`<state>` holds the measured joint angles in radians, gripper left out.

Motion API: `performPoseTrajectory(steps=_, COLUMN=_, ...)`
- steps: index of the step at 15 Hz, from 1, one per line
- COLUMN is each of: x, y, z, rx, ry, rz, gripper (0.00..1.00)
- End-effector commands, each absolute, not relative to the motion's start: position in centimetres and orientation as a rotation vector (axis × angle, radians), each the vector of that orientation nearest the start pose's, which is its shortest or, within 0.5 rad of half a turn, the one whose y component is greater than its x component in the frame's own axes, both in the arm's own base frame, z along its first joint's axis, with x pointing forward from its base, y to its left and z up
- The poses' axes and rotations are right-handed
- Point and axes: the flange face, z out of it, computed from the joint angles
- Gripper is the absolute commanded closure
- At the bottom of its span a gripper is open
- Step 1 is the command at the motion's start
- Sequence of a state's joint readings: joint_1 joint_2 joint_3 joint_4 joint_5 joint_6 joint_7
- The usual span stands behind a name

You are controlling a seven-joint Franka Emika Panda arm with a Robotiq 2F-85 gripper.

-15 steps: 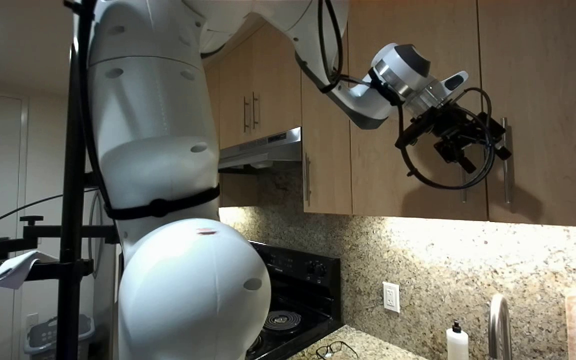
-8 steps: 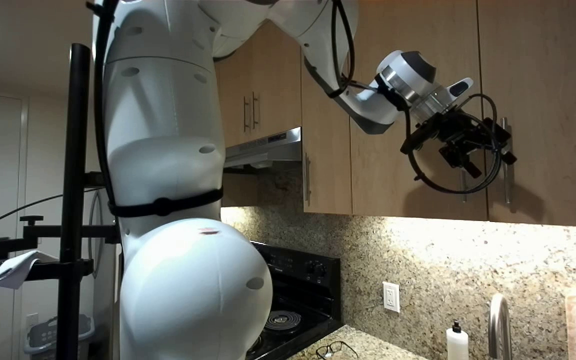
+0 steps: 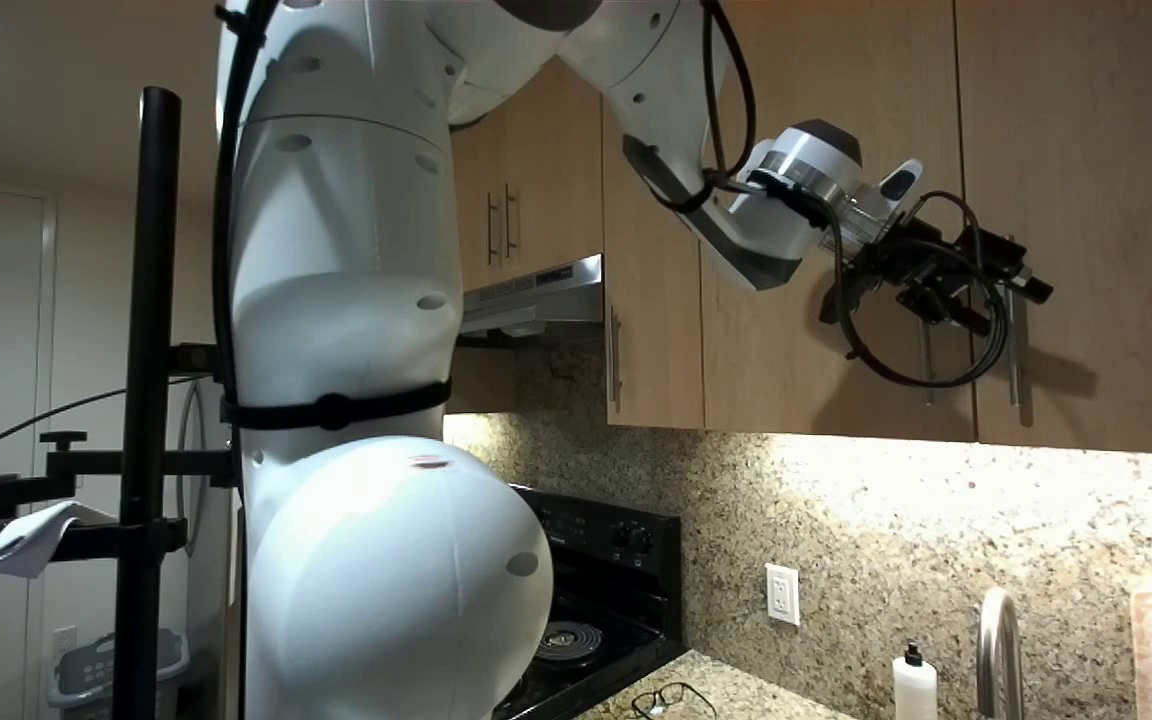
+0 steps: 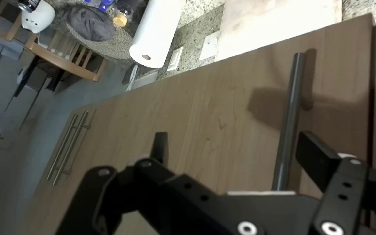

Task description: Open the right cabinet door

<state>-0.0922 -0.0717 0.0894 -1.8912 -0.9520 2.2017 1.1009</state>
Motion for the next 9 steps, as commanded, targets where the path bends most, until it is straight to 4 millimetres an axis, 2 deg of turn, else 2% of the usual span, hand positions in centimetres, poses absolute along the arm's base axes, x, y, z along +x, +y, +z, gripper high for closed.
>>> performPoseTrajectory(steps=1, x=59.5, y=-2.5, z=58.9, rx=2.214, ry=-0.806, rz=1.028, gripper=0.0)
performPoseTrajectory(steps=6, x=60.7, y=-3.5, z=59.5, rx=2.087, ry=-0.841, rz=1.13, gripper=0.0)
performPoseTrajectory(steps=9, x=61.0, y=-3.9, z=59.1, rx=2.05, ry=-0.853, rz=1.14, gripper=0.0)
